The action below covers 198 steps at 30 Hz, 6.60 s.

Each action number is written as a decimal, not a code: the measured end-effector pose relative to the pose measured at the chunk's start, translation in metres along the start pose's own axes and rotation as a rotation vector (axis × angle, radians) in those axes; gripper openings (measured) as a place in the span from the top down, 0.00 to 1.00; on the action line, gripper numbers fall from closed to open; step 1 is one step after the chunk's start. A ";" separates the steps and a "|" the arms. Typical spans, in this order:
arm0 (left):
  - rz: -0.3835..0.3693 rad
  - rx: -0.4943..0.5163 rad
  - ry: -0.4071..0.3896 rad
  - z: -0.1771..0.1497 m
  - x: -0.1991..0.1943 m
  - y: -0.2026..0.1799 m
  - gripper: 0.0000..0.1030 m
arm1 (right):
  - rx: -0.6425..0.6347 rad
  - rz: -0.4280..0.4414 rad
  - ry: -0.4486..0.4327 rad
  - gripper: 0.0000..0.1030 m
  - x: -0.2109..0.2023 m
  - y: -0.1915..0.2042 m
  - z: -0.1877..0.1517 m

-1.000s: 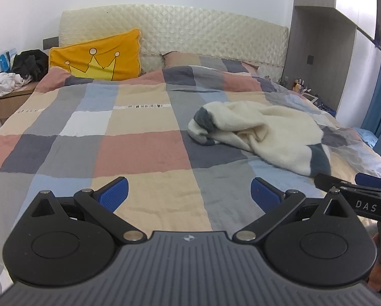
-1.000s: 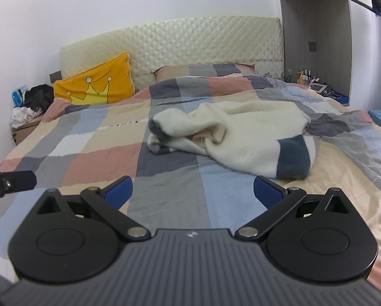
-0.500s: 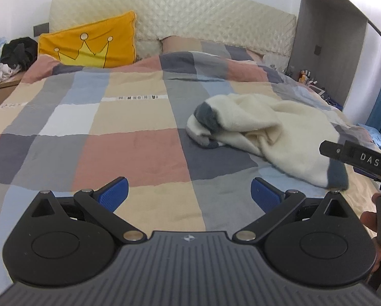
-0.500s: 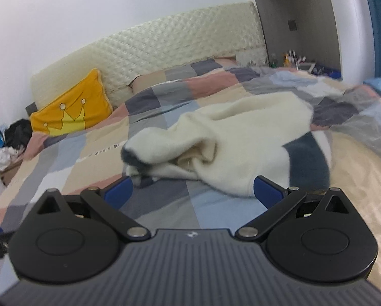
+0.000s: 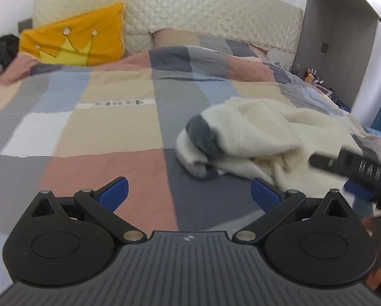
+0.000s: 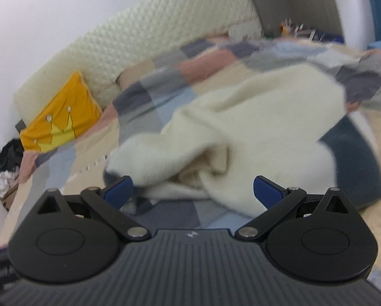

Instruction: Fold large clothes

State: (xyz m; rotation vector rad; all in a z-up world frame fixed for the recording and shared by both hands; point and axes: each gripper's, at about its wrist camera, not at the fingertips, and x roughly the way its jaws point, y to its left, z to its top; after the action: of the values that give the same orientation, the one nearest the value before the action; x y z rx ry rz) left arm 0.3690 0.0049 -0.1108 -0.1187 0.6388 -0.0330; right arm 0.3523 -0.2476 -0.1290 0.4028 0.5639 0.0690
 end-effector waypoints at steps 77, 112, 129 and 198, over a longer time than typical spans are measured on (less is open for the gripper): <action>0.236 -0.585 -0.150 -0.041 -0.160 0.210 0.85 | -0.254 0.167 0.030 0.90 -0.015 0.034 -0.040; 0.231 -0.424 0.039 -0.072 -0.105 0.193 0.20 | -0.251 0.119 0.189 0.71 0.025 0.052 -0.063; 0.071 -0.328 0.131 -0.095 -0.084 0.133 0.21 | -0.391 0.196 0.171 0.30 -0.028 0.063 -0.079; -0.434 -0.764 -0.112 -0.089 -0.102 0.176 0.90 | -0.872 0.092 -0.157 0.20 -0.024 0.139 -0.150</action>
State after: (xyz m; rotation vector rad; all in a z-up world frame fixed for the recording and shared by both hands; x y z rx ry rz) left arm 0.2332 0.1776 -0.1424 -0.9899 0.4759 -0.1996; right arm 0.2585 -0.0713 -0.1779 -0.4135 0.3150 0.3533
